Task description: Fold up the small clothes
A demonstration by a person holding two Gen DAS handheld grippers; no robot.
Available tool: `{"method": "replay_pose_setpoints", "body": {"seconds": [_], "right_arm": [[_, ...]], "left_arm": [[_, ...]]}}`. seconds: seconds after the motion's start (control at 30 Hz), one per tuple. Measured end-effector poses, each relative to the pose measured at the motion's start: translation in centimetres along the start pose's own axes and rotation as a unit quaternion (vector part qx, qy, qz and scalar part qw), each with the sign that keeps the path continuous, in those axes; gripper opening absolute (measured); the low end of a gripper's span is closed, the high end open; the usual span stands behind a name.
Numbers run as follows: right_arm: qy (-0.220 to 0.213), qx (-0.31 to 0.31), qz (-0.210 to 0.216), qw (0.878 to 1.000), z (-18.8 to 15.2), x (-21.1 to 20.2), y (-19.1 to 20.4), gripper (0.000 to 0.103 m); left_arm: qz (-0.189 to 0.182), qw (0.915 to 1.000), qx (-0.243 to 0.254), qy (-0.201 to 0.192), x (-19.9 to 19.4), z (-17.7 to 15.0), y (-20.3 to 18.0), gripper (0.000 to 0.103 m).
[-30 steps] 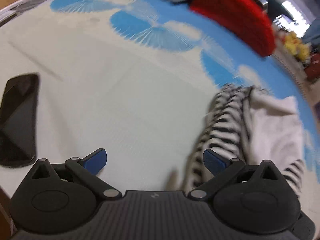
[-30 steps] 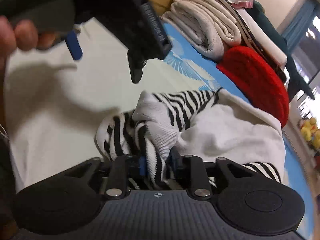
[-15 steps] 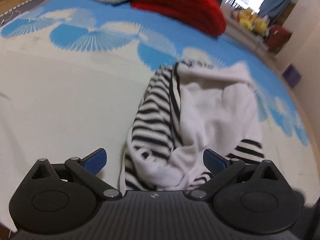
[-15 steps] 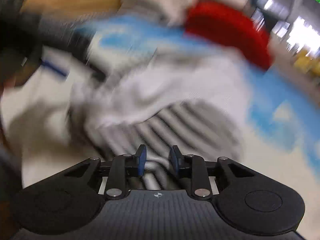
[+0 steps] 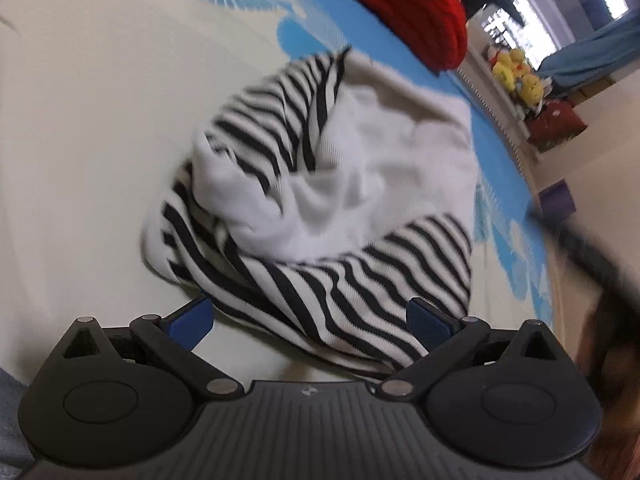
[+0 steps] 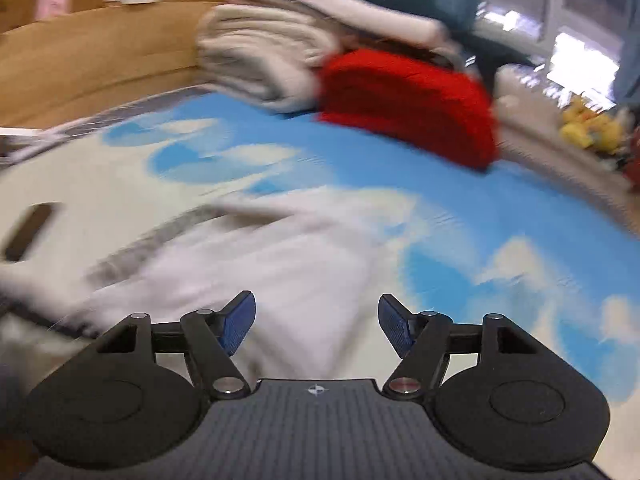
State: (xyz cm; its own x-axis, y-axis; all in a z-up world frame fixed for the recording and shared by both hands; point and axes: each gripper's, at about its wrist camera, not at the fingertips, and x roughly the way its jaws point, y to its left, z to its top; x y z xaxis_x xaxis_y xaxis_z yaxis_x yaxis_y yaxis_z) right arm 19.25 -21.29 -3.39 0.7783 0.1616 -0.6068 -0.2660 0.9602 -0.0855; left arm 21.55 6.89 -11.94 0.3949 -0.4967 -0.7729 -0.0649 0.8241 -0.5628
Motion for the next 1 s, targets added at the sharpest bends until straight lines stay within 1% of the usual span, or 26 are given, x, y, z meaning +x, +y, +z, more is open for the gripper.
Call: {"method": "replay_pose_setpoints", "body": {"seconds": [0.03, 0.07, 0.13, 0.2, 0.27, 0.3, 0.33, 0.37, 0.4, 0.43, 0.47, 0.5, 0.53, 0.57, 0.6, 0.63, 0.67, 0.7, 0.77, 0.8, 0.83, 0.87, 0.9, 0.93, 1.0], "right_arm": [[-0.007, -0.005, 0.004, 1.0, 0.6, 1.3, -1.7, 0.07], [-0.007, -0.012, 0.02, 1.0, 1.5, 2.7, -2.9, 0.07], [-0.01, -0.033, 0.052, 0.998, 3.1, 5.2, -3.7, 0.069], [0.004, -0.082, 0.093, 0.992, 4.1, 8.0, -2.8, 0.069], [0.019, -0.139, 0.112, 0.984, 4.5, 10.3, -1.3, 0.069], [0.025, -0.175, 0.113, 0.978, 4.6, 11.5, -0.4, 0.068], [0.025, -0.197, 0.108, 0.974, 4.8, 12.5, 0.2, 0.068], [0.024, -0.202, 0.102, 0.974, 5.4, 13.8, 0.4, 0.068], [0.021, -0.18, 0.095, 0.979, 6.4, 15.2, -0.1, 0.068], [0.018, -0.139, 0.093, 0.986, 7.4, 16.1, -1.0, 0.068], [0.018, -0.072, 0.099, 0.992, 8.8, 17.4, -2.7, 0.068], [0.02, -0.016, 0.097, 0.995, 9.7, 18.5, -4.2, 0.068], [0.029, 0.02, 0.08, 0.996, 10.1, 19.5, -5.2, 0.068], [0.045, 0.039, 0.058, 0.997, 10.2, 20.6, -6.0, 0.068], [0.048, 0.047, 0.048, 0.997, 10.1, 21.0, -6.5, 0.067], [0.04, 0.062, 0.044, 0.996, 9.9, 20.9, -7.2, 0.064], [0.039, 0.093, 0.057, 0.993, 9.7, 20.7, -8.3, 0.064], [0.044, 0.13, 0.081, 0.987, 9.3, 20.6, -9.4, 0.064], [0.046, 0.21, 0.129, 0.968, 8.3, 20.1, -11.9, 0.065], [0.044, 0.23, 0.141, 0.962, 7.6, 19.7, -12.9, 0.068], [0.043, 0.238, 0.153, 0.958, 6.8, 19.5, -13.6, 0.074], [0.052, 0.24, 0.168, 0.955, 5.7, 19.2, -14.1, 0.077], [0.067, 0.237, 0.18, 0.952, 4.8, 19.2, -14.4, 0.084], [0.085, 0.235, 0.188, 0.95, 4.1, 18.9, -14.6, 0.087], [0.118, 0.232, 0.198, 0.945, 2.6, 19.6, -14.2, 0.087]], "left_arm": [[0.01, 0.9999, 0.002, 0.007, 0.6, 0.1, -0.1, 0.102], [0.018, 0.9998, 0.0, 0.009, 1.2, 0.3, -0.2, 0.102], [0.033, 0.9994, -0.005, 0.007, 2.0, 0.7, 0.0, 0.102], [0.051, 0.9987, -0.004, 0.001, 2.5, 1.2, 0.2, 0.102], [0.059, 0.9982, -0.011, 0.003, 2.8, 1.8, 0.9, 0.102], [0.06, 0.9981, -0.016, 0.003, 3.0, 2.0, 1.3, 0.102], [0.061, 0.998, -0.019, 0.001, 2.9, 2.2, 1.7, 0.102], [0.061, 0.998, -0.019, -0.001, 2.7, 2.4, 2.0, 0.102], [0.064, 0.9978, -0.015, -0.003, 2.7, 2.6, 2.1, 0.102], [0.068, 0.9976, -0.011, -0.003, 2.9, 2.8, 2.1, 0.102], [0.07, 0.9975, -0.01, -0.004, 2.9, 2.8, 2.2, 0.102], [0.072, 0.9974, -0.008, -0.005, 3.0, 3.0, 2.2, 0.102], [0.073, 0.9973, -0.006, -0.005, 3.1, 3.1, 2.2, 0.102], [0.073, 0.9973, -0.005, -0.005, 3.1, 3.1, 2.2, 0.102], [0.073, 0.9973, -0.006, -0.004, 3.1, 3.2, 2.3, 0.102], [0.074, 0.9972, -0.005, -0.003, 3.2, 3.2, 2.3, 0.103], [0.075, 0.9972, -0.002, -0.002, 3.1, 3.1, 2.2, 0.103], [0.076, 0.9971, 0.0, -0.002, 3.2, 3.1, 2.2, 0.103], [0.068, 0.9977, -0.004, -0.001, 3.0, 3.0, 2.5, 0.103], [0.056, 0.9983, -0.014, 0.0, 2.8, 3.0, 2.6, 0.103], [0.035, 0.999, -0.03, 0.004, 2.7, 2.9, 2.9, 0.103], [0.011, 0.9988, -0.047, 0.012, 2.8, 2.8, 3.3, 0.103], [-0.02, 0.997, -0.071, 0.024, 3.0, 2.7, 3.6, 0.103], [-0.038, 0.9951, -0.086, 0.032, 3.1, 2.5, 3.8, 0.103], [-0.039, 0.9934, -0.104, 0.029, 3.4, 2.4, 3.6, 0.103]]}}
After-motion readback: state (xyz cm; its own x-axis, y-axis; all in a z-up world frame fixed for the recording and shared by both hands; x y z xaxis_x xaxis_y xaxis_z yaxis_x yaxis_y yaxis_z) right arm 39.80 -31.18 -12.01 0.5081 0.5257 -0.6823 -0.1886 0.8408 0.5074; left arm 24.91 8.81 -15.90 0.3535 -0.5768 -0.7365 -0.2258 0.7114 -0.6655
